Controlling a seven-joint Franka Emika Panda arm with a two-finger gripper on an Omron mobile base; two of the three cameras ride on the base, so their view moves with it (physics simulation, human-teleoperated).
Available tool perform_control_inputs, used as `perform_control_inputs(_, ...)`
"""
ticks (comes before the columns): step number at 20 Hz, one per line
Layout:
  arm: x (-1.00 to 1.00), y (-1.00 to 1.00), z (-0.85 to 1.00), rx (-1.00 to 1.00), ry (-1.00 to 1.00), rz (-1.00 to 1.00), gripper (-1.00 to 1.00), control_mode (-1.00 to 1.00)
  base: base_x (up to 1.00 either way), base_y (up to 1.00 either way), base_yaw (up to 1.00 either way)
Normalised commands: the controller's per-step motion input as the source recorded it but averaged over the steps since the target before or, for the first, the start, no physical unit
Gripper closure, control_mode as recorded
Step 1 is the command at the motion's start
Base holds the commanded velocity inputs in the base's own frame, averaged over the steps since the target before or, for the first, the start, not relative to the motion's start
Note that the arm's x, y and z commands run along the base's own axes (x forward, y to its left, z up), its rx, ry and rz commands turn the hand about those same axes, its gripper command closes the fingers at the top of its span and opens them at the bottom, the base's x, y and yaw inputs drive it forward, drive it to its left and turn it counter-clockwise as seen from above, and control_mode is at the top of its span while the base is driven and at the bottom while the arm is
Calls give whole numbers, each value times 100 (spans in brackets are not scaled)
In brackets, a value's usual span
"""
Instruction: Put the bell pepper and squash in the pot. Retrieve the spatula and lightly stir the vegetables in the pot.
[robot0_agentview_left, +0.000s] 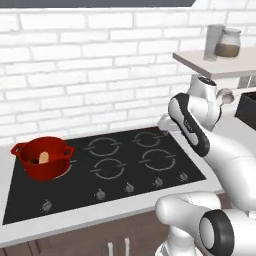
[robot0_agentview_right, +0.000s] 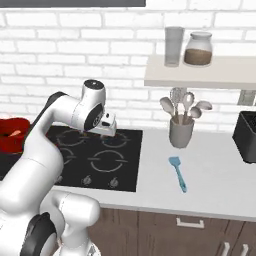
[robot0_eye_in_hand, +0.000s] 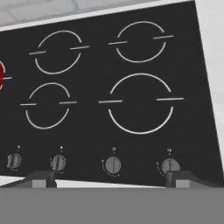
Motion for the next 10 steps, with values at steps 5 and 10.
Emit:
perform_control_inputs(5,0,0,0,0,0,0,-100,100,11,-100,0)
perform_control_inputs(10,0,0,0,0,0,0,-100,100,21,-98,0)
